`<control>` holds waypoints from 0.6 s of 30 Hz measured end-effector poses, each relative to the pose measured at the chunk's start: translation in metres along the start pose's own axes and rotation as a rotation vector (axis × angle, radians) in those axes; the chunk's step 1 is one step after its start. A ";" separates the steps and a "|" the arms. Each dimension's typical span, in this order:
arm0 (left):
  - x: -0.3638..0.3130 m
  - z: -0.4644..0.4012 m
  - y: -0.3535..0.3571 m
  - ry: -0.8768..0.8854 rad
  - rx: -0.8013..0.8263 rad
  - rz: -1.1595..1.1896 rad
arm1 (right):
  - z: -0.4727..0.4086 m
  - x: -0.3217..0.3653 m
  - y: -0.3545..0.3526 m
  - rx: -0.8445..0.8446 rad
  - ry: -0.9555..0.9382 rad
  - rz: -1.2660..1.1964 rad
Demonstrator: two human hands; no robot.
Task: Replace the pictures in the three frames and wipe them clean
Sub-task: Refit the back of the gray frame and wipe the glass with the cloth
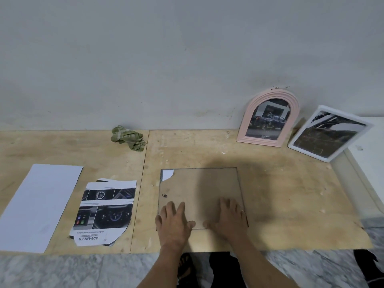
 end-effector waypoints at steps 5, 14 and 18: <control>0.002 -0.004 0.009 -0.019 0.004 -0.016 | -0.002 0.006 0.004 -0.085 0.000 0.029; 0.017 -0.012 0.000 -0.080 -0.043 0.124 | -0.019 0.001 -0.013 -0.072 0.046 0.020; 0.033 -0.027 -0.016 -0.322 -0.098 0.350 | -0.031 -0.015 -0.031 -0.183 0.169 -0.052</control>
Point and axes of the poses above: each hand's wrist, its own z-axis away from the middle knuckle, its own y-axis out of the palm, x = y × z, the point moved 4 cm from there along -z, towards the middle knuckle, and after that the axes turned 3 degrees about y, right-handed, at the moved point
